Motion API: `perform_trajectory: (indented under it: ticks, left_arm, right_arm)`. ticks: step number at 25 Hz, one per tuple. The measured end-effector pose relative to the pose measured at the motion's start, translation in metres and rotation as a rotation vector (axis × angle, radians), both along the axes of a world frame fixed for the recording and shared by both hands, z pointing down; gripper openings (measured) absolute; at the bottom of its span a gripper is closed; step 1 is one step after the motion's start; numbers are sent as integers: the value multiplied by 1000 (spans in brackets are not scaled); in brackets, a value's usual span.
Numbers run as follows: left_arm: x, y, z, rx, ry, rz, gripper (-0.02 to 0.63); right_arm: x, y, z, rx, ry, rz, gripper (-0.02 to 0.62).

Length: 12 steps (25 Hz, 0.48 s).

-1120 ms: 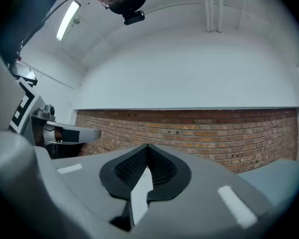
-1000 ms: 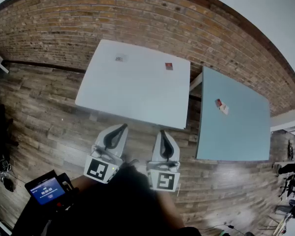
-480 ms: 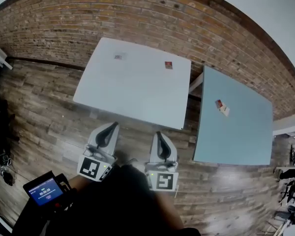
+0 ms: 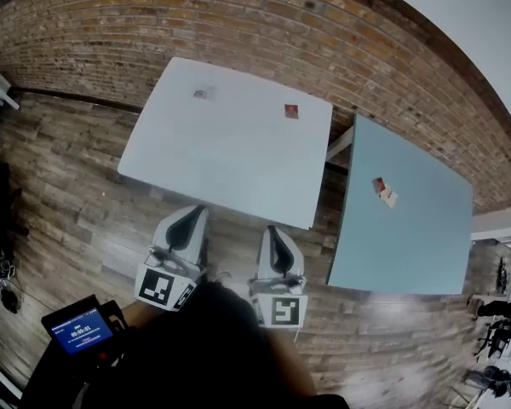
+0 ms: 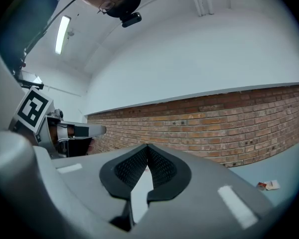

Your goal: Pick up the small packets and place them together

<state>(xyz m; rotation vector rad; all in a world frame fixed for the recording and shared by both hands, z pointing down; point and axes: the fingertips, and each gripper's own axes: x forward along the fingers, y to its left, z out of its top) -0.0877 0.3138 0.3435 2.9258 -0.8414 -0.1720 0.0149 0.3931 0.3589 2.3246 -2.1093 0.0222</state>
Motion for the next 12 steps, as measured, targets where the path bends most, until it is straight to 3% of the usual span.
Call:
perform_trajectory:
  ticks: [8, 12]
  left_arm:
    - [42, -80, 11, -18, -4, 51, 0]
    - [63, -122, 2, -7, 7, 72, 0]
  right_arm:
    - [42, -81, 3, -41, 15, 43, 3]
    - [63, -126, 1, -54, 42, 115, 3]
